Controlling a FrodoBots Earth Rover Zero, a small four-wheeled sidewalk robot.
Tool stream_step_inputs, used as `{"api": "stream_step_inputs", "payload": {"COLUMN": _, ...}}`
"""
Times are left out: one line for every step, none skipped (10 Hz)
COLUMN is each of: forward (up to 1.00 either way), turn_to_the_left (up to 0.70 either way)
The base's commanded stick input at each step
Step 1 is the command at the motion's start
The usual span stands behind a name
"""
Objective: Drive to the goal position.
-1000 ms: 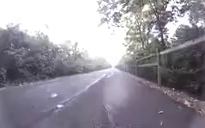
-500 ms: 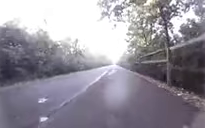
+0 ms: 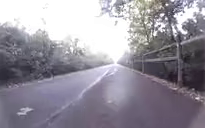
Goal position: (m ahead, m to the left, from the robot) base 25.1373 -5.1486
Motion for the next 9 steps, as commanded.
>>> {"api": "stream_step_inputs", "payload": {"forward": 1.0, "turn_to_the_left": 0.0}}
{"api": "stream_step_inputs", "payload": {"forward": 1.0, "turn_to_the_left": 0.0}}
{"api": "stream_step_inputs", "payload": {"forward": 1.0, "turn_to_the_left": 0.0}}
{"api": "stream_step_inputs", "payload": {"forward": 1.0, "turn_to_the_left": 0.0}}
{"api": "stream_step_inputs", "payload": {"forward": 1.0, "turn_to_the_left": 0.0}}
{"api": "stream_step_inputs", "payload": {"forward": 1.0, "turn_to_the_left": 0.0}}
{"api": "stream_step_inputs", "payload": {"forward": 1.0, "turn_to_the_left": 0.0}}
{"api": "stream_step_inputs", "payload": {"forward": 1.0, "turn_to_the_left": 0.0}}
{"api": "stream_step_inputs", "payload": {"forward": 1.0, "turn_to_the_left": 0.0}}
